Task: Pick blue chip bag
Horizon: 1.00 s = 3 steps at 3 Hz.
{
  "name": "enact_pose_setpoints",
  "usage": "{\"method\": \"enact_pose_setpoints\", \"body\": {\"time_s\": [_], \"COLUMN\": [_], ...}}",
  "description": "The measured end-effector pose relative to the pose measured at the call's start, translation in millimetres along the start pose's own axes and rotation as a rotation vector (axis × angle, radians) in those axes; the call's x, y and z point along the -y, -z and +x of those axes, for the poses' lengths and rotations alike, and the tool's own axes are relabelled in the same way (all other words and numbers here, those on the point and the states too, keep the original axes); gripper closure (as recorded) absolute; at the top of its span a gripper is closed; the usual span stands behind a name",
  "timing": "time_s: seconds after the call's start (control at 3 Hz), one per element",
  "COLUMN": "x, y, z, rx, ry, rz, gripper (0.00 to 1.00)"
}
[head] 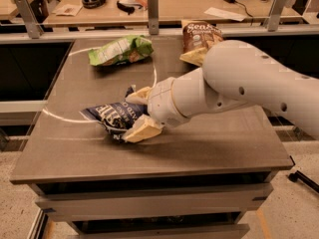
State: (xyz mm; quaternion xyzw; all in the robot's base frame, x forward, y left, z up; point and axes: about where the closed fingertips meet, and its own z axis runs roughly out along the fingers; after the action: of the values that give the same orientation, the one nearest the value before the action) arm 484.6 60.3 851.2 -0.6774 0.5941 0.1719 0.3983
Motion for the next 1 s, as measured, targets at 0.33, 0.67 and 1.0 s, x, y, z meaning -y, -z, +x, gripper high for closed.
{"method": "enact_pose_setpoints", "body": {"time_s": [0.33, 0.67, 1.0], "x": [-4, -3, 12], "y": [2, 12, 30], "z": [-3, -9, -26], "rx": [0.005, 0.022, 0.06], "ry": [-0.011, -0.033, -0.046], "rz": [-0.001, 0.023, 0.082], "gripper": [0.86, 1.0, 1.0]}}
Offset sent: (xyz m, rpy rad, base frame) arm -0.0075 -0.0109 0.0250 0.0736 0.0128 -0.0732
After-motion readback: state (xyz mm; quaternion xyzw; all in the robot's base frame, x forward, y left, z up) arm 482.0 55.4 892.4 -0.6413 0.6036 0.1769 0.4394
